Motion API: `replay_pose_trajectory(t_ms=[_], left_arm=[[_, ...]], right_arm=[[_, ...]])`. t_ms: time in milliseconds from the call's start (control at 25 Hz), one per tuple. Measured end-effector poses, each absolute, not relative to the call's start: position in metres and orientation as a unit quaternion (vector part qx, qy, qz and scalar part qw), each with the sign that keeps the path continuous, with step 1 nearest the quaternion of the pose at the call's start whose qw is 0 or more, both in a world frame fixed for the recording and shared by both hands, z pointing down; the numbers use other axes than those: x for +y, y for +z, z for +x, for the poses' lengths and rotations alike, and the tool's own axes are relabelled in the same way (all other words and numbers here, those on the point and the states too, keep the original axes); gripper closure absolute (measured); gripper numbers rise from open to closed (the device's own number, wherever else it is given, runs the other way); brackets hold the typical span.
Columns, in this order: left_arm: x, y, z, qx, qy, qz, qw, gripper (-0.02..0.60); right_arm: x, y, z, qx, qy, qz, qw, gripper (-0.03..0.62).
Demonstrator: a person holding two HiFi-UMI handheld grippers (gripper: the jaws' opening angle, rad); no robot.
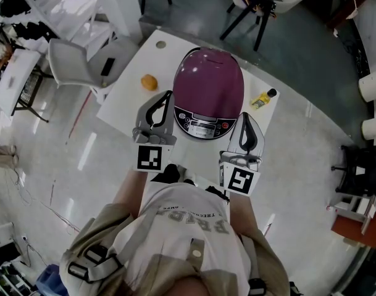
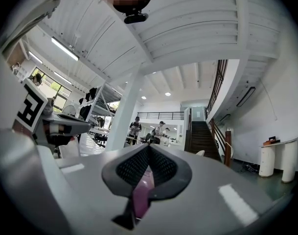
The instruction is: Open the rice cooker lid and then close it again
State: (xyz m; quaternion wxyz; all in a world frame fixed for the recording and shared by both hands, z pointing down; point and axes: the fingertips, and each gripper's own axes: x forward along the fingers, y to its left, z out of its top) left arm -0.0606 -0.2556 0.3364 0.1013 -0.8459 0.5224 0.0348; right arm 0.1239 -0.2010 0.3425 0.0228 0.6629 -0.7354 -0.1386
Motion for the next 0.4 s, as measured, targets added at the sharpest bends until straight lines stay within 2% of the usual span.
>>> replay_pose_trajectory(t_ms=[400], left_arm=[[-0.2603,0.3404,-0.0609,0.522,0.032,-0.846,0.102,0.572]], right_arm=[[-0.2041,0.3434,0.1195,-0.735,-0.148,0.661,0.028,0.592]])
